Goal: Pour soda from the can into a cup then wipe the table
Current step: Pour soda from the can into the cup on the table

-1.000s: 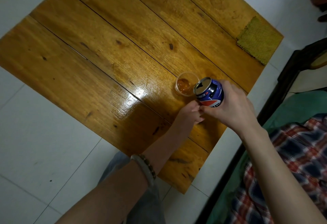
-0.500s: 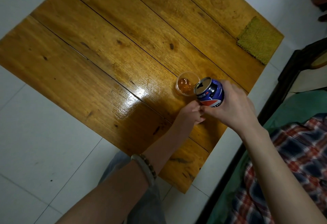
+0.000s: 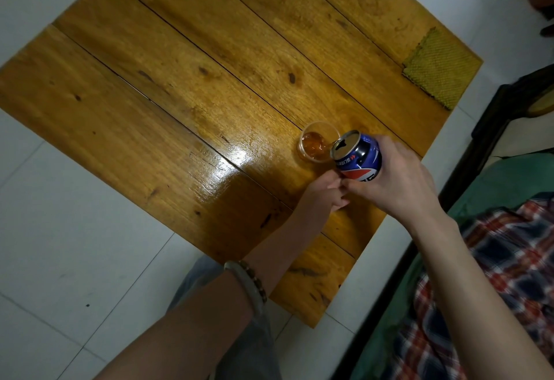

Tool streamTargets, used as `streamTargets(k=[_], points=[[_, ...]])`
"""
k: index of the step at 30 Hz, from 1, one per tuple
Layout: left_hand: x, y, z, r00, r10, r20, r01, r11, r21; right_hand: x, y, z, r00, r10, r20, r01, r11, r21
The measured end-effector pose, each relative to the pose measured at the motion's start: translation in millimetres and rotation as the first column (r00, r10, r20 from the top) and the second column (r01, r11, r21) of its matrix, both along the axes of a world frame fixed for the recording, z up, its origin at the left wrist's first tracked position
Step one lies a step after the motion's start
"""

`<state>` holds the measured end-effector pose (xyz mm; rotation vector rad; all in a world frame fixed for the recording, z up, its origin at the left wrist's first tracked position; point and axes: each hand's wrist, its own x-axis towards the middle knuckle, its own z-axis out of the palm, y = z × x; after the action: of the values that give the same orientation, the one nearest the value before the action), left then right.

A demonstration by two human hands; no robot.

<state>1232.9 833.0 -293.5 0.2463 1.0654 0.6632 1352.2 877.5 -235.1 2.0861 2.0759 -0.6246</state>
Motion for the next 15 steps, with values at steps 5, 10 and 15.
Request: streamTargets(k=[5,10,15], points=[[1.0,-1.1,-8.4,0.999,-0.030,-0.020,0.031,0.996,0.078,0.3,0.4,0.3,1.000,0.003,-0.004,-0.003,1.000,-0.002],[2.7,-1.1,-16.8,0.998,-0.059,-0.027,0.061,0.991,0.116,0.1,0.2,0.7,1.000,0.007,-0.002,-0.007,1.000,0.002],[4.0,-2.3,-20.8,0.999,-0.047,-0.014,0.049,0.989,0.139,-0.3,0.2,0.9,1.000,0.008,0.002,-0.008,1.000,-0.001]])
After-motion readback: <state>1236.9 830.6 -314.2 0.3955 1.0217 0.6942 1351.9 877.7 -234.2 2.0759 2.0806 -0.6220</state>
